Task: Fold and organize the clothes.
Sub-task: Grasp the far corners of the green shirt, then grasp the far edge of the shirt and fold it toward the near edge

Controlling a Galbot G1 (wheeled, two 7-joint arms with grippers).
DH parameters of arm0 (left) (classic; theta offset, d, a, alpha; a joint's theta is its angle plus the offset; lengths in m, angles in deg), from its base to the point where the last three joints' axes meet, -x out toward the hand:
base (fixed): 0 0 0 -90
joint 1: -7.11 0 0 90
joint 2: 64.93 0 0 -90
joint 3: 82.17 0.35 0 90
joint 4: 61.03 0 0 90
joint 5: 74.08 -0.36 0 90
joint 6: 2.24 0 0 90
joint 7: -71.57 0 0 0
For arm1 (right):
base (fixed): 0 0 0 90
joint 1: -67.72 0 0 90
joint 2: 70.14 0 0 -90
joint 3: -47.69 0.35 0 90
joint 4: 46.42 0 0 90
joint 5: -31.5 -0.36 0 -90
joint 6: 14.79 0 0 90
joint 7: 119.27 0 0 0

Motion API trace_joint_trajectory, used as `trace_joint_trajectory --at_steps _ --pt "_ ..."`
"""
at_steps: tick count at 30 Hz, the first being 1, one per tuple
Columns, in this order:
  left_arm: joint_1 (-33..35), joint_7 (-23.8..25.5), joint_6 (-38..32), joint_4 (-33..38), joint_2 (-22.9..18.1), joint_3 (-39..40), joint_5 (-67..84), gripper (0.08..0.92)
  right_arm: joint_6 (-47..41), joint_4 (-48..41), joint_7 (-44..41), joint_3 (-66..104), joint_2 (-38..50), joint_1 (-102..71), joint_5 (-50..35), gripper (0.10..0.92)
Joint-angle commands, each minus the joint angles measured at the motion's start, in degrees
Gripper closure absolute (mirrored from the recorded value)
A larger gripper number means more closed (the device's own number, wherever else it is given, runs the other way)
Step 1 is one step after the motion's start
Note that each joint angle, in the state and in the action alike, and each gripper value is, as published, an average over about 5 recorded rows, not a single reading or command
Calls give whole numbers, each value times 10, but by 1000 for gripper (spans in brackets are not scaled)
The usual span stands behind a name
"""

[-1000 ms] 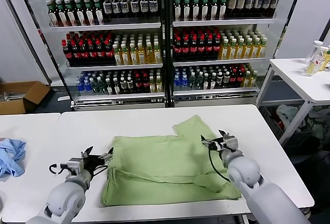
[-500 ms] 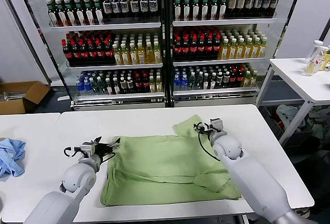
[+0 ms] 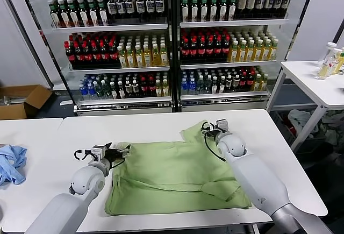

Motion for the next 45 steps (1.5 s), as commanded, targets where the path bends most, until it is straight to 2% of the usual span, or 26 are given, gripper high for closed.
trace_joint_trajectory --at_steps 1,13,18,21,24,31,45 --pt "-10 5 -1 -12 -1 9 3 288 -13 -32 -6 -9 -6 11 -2 358" --pt "-2 20 -2 -16 -3 4 11 643 -14 -15 -16 -12 0 7 -10 705" --pt "2 25 -24 -10 -5 -3 25 773 -1 21 -18 -11 7 0 -13 851" --pt "6 26 -38 1 -4 -9 33 854 7 51 -17 -8 13 -6 -14 909" --pt "12 28 -49 19 -1 -17 42 892 13 79 -16 -3 18 -10 -16 918" --pt "39 32 -59 67 12 -43 60 901 10 152 -10 20 40 -29 -31 918" --pt "135 37 -62 172 28 -99 84 906 -6 328 2 116 123 -162 -53 918"
